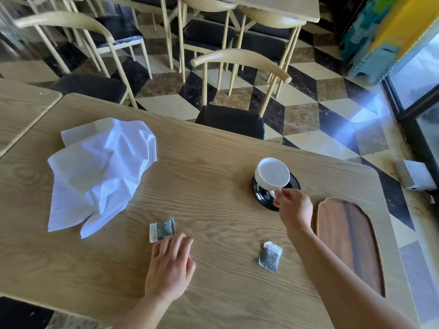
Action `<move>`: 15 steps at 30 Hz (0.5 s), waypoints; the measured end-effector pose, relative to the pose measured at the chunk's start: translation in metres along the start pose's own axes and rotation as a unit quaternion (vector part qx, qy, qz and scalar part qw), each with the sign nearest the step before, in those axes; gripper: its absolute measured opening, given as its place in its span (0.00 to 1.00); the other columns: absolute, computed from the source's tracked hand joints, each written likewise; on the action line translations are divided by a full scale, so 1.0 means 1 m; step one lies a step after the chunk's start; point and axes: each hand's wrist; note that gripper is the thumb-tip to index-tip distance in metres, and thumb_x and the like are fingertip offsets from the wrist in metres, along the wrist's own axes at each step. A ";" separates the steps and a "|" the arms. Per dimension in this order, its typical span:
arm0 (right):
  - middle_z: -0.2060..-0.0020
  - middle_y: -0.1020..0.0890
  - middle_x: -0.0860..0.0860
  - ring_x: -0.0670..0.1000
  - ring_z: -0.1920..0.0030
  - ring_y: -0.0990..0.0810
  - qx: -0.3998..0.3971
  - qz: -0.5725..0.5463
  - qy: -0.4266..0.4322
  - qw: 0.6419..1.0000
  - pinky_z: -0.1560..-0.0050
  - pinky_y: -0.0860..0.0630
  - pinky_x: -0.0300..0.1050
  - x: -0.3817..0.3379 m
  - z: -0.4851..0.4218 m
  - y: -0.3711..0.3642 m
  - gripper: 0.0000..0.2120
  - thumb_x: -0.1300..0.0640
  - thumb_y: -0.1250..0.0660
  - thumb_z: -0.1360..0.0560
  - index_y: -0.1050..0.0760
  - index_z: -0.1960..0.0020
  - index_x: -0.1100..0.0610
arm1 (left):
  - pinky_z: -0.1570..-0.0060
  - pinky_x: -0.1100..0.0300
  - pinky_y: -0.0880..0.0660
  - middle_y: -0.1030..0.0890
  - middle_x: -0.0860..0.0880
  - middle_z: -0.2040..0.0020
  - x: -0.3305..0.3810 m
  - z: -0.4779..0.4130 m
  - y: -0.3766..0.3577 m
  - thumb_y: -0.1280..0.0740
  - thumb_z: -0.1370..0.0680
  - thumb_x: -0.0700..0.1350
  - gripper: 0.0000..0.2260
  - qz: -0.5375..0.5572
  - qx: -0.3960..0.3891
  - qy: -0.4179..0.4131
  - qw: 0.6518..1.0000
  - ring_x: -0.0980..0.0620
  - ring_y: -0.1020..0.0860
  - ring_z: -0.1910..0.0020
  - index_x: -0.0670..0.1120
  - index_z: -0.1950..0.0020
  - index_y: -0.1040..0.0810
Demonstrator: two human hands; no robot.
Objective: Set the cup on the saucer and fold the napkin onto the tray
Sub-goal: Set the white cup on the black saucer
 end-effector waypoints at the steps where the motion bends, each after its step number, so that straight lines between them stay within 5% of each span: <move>1: 0.71 0.16 0.52 0.54 0.63 0.17 0.008 -0.001 -0.007 1.000 0.59 0.24 0.49 0.003 0.000 0.000 0.14 0.53 0.32 0.25 0.20 0.66 0.58 | 0.42 0.48 0.33 0.24 0.48 0.39 0.000 0.000 0.000 0.38 0.28 0.49 0.17 0.001 -0.001 0.001 1.000 0.44 0.27 0.43 0.48 0.40 0.24; 15: 0.69 0.18 0.60 0.55 0.70 0.27 0.046 -0.005 -0.070 0.997 0.67 0.31 0.46 0.023 0.000 -0.005 0.17 0.52 0.34 0.25 0.22 0.67 0.64 | 0.42 0.48 0.33 0.24 0.48 0.39 0.001 -0.001 0.005 0.38 0.27 0.49 0.16 0.006 -0.010 0.003 1.000 0.45 0.27 0.42 0.48 0.40 0.24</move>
Point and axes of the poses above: each hand's wrist, its own z-axis away from the middle knuckle, its own y-axis out of the back of the hand, x = y × z
